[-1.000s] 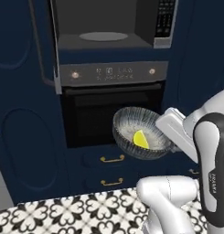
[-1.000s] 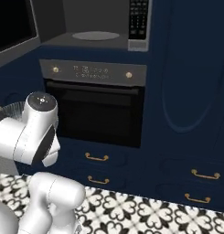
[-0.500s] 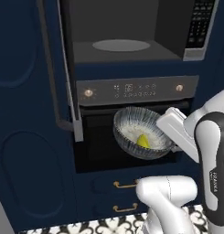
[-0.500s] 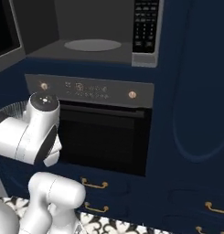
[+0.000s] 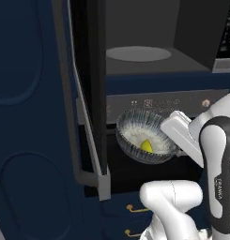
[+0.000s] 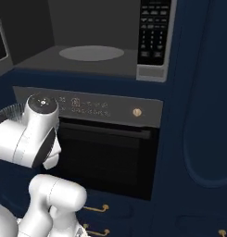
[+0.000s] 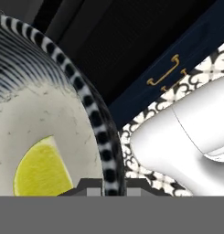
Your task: Pick the lemon wedge from the sink and place it in the bowl. Then pick the bowl and place it in the microwave. Then close the microwave door and press the start button.
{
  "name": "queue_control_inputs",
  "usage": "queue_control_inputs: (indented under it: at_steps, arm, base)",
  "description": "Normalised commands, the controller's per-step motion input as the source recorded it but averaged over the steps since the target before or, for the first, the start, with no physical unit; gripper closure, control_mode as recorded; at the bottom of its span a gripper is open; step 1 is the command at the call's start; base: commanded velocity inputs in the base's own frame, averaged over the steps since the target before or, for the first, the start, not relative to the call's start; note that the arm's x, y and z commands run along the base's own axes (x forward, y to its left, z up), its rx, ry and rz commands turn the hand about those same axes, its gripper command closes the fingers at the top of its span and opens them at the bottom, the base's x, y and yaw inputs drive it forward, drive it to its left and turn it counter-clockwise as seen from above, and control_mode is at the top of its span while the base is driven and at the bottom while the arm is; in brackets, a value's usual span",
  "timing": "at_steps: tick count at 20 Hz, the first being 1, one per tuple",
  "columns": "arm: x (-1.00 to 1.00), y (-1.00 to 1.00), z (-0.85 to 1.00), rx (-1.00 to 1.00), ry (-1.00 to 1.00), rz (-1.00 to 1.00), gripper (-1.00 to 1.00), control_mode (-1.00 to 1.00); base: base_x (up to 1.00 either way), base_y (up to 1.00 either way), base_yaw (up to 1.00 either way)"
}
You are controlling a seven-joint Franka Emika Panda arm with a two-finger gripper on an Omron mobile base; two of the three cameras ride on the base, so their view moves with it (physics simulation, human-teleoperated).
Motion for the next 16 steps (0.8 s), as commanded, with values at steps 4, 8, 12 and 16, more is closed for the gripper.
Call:
queue_control_inputs:
  at_steps: [4, 8, 12, 16]
  arm:
    - [0.00, 0.00, 0.00, 0.00, 0.00, 0.00, 1.00, 1.00]
    - [0.00, 0.00, 0.00, 0.00, 0.00, 0.00, 1.00, 1.00]
    - [0.00, 0.00, 0.00, 0.00, 0.00, 0.00, 1.00, 1.00]
    - [0.00, 0.00, 0.00, 0.00, 0.00, 0.00, 1.00, 1.00]
  base:
    - [0.43, 0.07, 0.00]
    - [0.31, 0.13, 0.00]
    - [0.69, 0.03, 0.00]
    - [0.30, 0.10, 0.00]
